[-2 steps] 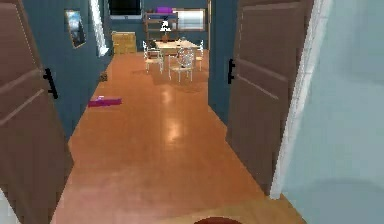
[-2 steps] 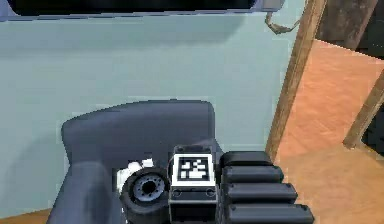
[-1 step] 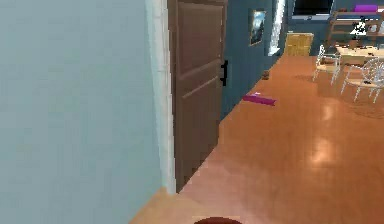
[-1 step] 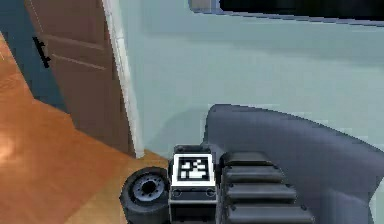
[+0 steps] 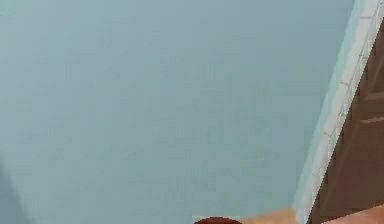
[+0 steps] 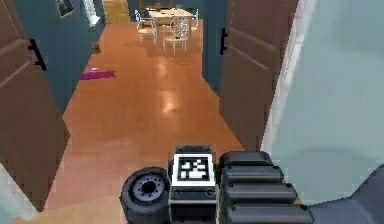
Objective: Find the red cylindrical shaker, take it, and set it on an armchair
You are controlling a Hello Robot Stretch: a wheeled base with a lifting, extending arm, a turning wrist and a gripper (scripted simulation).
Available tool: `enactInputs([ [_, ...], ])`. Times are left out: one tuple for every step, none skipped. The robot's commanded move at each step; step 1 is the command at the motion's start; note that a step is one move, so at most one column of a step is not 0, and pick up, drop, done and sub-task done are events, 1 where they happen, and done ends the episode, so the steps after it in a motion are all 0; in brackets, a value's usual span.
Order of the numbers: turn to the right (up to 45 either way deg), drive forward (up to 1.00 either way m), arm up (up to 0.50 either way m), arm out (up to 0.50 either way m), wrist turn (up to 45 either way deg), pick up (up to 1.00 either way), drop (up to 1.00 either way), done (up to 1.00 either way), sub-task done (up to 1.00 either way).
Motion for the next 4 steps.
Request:
enactInputs([
  [-30.0,0.00,0.00,0.00,0.0,0.00,0.00,0.00,0.00],
  [45.0,0.00,0.00,0.00,0.0,0.00,0.00,0.00,0.00],
  [45.0,0.00,0.00,0.00,0.0,0.00,0.00,0.00,0.00],
  [21.0,0.00,0.00,0.00,0.0,0.00,0.00,0.00,0.00],
])
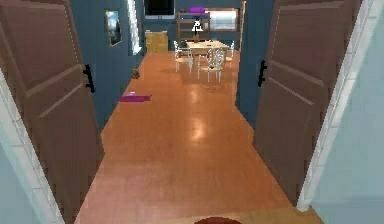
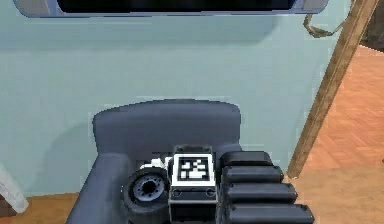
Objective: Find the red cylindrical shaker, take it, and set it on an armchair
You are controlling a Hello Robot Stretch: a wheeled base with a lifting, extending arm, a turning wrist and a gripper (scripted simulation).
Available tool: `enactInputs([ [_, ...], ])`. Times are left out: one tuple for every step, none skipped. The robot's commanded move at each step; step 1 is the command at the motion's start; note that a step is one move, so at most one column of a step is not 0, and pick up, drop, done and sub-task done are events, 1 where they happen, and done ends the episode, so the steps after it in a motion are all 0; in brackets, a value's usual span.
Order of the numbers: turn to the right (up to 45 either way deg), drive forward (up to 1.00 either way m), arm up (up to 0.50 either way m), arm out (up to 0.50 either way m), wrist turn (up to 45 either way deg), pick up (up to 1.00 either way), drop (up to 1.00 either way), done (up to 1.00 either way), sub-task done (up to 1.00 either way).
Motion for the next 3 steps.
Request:
enactInputs([
  [0.0,0.00,0.00,0.28,0.0,0.00,0.00,0.00,0.00],
  [0.0,0.00,0.00,0.00,45.0,0.00,0.00,0.00,0.00],
  [0.0,0.00,0.00,0.00,45.0,0.00,0.00,0.00,0.00],
])
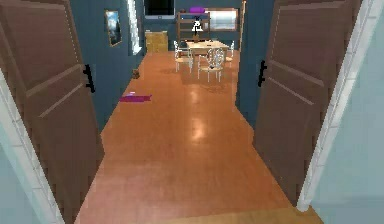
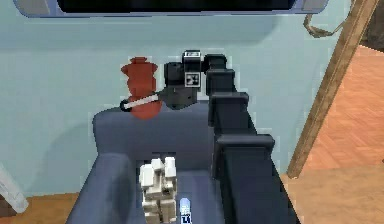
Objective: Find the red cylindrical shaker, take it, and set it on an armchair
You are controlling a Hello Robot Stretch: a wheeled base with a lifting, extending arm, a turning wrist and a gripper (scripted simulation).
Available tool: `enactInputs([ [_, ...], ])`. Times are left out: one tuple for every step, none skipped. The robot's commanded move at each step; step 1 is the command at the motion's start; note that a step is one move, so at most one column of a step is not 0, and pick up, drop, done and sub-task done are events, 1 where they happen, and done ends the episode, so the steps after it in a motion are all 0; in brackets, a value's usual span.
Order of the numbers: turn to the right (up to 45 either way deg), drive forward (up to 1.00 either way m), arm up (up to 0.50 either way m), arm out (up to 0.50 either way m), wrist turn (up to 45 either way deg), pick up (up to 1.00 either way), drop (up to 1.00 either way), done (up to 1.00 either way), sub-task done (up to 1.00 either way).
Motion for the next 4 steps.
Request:
enactInputs([
  [0.0,0.00,0.00,0.00,36.0,0.00,0.00,0.00,0.00],
  [0.0,0.00,-0.32,0.00,0.0,0.00,0.00,0.00,0.00],
  [0.0,0.00,-0.32,0.00,0.0,0.00,0.00,0.00,0.00],
  [0.0,0.00,0.00,0.00,0.0,0.00,1.00,0.00,0.00],
])
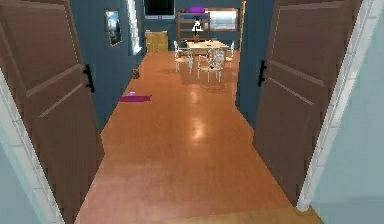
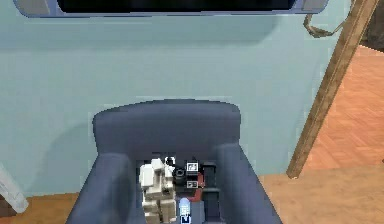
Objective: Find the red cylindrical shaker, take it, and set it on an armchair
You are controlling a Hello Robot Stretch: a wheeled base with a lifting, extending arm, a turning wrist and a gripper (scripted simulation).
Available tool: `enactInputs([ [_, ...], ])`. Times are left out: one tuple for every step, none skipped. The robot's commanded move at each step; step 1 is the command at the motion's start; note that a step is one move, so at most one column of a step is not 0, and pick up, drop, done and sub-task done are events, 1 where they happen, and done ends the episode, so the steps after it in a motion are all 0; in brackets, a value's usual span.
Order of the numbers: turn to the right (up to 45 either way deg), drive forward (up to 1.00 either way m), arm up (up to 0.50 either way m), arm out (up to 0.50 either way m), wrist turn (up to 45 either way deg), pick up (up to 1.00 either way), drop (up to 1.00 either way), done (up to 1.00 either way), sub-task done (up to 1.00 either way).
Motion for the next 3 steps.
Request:
enactInputs([
  [0.0,0.00,0.10,0.00,0.0,0.00,0.00,0.00,0.00],
  [0.0,0.00,0.00,-0.08,0.0,0.00,0.00,0.00,0.00],
  [0.0,0.00,0.00,0.00,0.0,0.00,0.00,1.00,0.00],
])
